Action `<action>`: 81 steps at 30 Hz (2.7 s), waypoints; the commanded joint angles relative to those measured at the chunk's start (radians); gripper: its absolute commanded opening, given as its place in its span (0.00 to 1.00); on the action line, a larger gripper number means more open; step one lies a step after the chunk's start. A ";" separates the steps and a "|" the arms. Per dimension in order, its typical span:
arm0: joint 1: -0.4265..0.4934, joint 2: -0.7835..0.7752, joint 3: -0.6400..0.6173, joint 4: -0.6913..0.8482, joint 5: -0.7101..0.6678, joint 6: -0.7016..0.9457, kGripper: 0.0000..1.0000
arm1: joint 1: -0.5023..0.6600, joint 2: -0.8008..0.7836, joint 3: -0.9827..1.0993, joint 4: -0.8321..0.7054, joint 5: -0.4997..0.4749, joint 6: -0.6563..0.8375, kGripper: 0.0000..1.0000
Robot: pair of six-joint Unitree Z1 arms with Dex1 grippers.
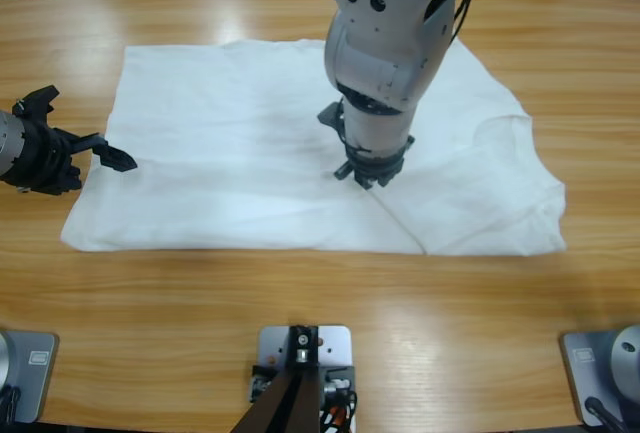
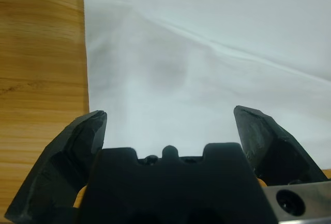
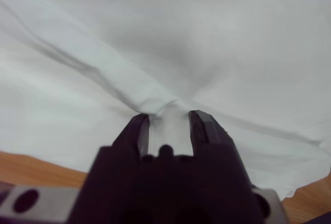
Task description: Fold clothes
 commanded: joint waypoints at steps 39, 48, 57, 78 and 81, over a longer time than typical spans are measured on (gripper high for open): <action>0.009 0.047 0.023 -0.017 0.012 0.019 0.96 | 0.020 0.062 -0.097 0.106 -0.091 -0.016 0.00; 0.009 0.050 0.021 -0.018 0.011 0.021 0.96 | 0.020 0.109 -0.142 0.134 -0.091 -0.024 0.00; 0.009 0.053 0.021 -0.019 0.013 0.020 0.96 | 0.020 0.106 -0.145 0.149 -0.121 -0.011 1.00; 0.009 0.019 0.024 -0.018 0.013 0.020 0.96 | -0.302 -0.423 0.207 -0.083 0.040 0.122 1.00; 0.010 -0.010 0.023 -0.018 0.015 0.019 0.96 | -0.390 -0.511 0.358 -0.192 0.181 0.118 1.00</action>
